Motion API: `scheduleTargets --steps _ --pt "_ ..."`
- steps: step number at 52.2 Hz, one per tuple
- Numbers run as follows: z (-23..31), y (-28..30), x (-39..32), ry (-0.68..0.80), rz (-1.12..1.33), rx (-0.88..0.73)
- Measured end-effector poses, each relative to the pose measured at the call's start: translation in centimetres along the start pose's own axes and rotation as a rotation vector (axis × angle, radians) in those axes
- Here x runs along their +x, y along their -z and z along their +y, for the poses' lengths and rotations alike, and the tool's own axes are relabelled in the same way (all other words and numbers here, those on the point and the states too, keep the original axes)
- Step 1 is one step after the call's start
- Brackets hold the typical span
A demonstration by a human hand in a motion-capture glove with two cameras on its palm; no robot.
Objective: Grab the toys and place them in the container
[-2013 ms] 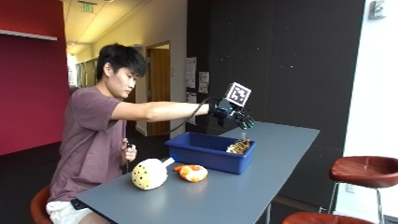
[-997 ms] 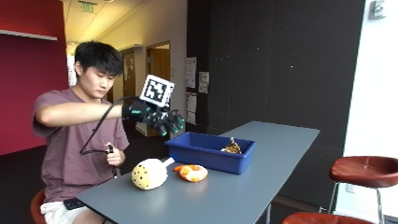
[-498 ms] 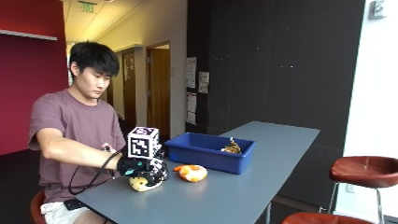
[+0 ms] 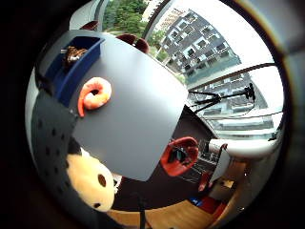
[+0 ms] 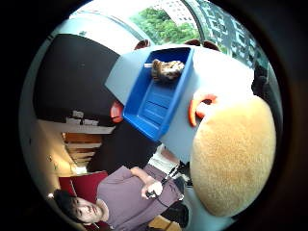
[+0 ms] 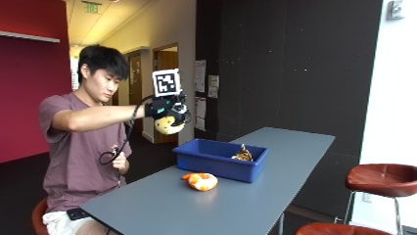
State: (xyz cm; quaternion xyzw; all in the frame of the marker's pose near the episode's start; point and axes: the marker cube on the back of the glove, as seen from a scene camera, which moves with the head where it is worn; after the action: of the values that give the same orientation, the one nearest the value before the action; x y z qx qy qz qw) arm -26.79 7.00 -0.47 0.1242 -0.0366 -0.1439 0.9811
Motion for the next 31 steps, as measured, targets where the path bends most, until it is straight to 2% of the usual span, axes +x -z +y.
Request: scheduleTargets --steps 4,7,9,12,13,23,31 --pt "-1.5 1.7 -2.7 0.123 0.051 0.037" --pt "-2.8 2.2 -4.8 0.157 0.080 0.049" --pt "-3.9 2.3 -6.5 0.082 0.083 0.052" --pt "-6.1 2.0 -10.2 -0.111 0.069 0.052" --pt "-6.7 1.7 -11.4 -0.123 0.069 0.051" --pt "-8.9 -1.7 -20.1 0.261 0.086 0.008" --pt "-10.4 -4.4 -23.5 0.361 0.092 0.005"
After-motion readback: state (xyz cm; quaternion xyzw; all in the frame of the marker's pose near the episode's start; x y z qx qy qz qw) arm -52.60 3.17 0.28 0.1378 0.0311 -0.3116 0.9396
